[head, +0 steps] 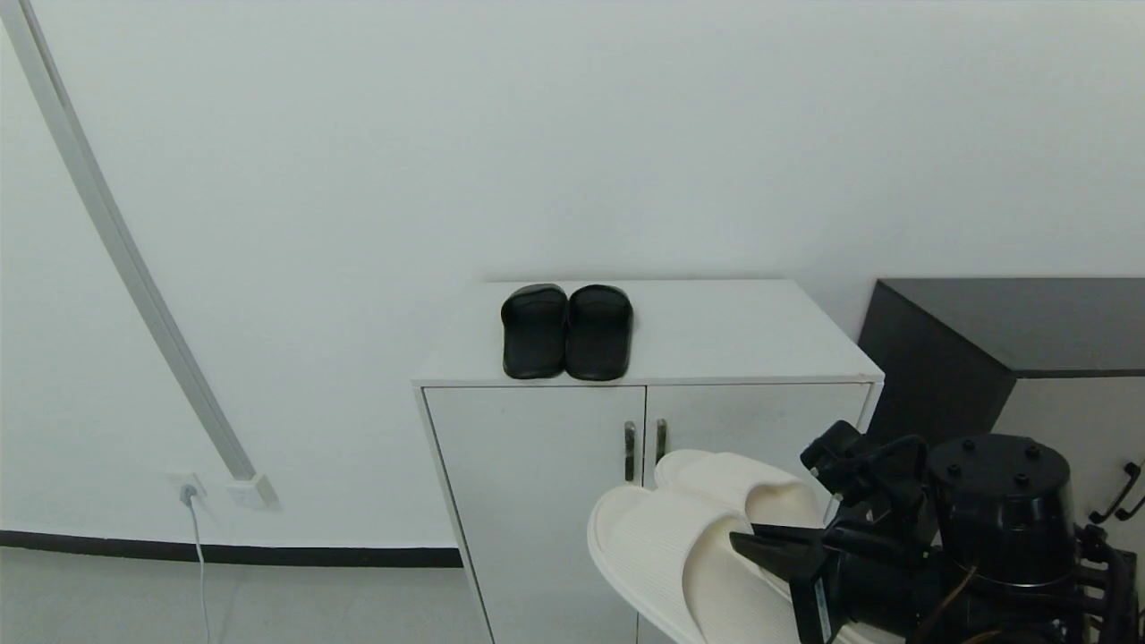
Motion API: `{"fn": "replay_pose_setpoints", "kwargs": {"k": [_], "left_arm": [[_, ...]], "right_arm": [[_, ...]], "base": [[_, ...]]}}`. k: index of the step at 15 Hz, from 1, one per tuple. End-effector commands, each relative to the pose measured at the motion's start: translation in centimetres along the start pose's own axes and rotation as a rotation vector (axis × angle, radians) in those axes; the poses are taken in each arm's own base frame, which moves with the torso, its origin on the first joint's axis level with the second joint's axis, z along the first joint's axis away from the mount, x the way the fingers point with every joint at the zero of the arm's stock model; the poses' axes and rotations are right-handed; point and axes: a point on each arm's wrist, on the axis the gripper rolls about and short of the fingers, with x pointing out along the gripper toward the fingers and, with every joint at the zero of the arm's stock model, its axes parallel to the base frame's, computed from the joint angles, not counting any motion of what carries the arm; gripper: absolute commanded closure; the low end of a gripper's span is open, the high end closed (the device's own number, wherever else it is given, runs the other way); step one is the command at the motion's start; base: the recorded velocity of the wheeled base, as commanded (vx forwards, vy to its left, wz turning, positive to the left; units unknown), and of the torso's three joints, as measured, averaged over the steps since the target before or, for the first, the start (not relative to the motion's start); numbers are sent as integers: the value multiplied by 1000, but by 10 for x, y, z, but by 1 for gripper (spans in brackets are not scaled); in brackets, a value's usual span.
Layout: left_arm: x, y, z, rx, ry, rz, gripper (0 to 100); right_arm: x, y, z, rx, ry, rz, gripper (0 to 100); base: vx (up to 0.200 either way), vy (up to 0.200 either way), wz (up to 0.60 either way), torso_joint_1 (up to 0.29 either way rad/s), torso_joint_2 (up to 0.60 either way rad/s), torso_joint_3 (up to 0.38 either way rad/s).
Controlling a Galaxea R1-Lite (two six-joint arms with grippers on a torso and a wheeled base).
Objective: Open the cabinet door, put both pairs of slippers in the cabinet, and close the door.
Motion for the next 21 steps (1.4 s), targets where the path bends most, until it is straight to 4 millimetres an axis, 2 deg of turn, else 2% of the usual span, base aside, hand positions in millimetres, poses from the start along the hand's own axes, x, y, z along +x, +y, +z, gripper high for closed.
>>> {"fn": "replay_pose_setpoints", "kwargs": {"k": [1, 4, 12, 21], "left_arm": [[0, 0, 0, 1, 1, 1, 0], [0, -1, 0, 43, 2, -30, 0], [0, -1, 0, 13, 2, -31, 0], [0, -1, 0, 10, 3, -33, 0]], "right_arm": [[1, 0, -1, 1, 4, 1, 100], [-1, 0, -1, -2, -16, 0, 100], [-1, -1, -6, -3, -8, 2, 100], [0, -1, -8, -4, -2, 4, 100]], "base": [[0, 0, 0, -222, 540, 325], [0, 0, 0, -204, 543, 320], [0, 0, 0, -174, 499, 327], [0, 0, 0, -106, 464, 352]]}}
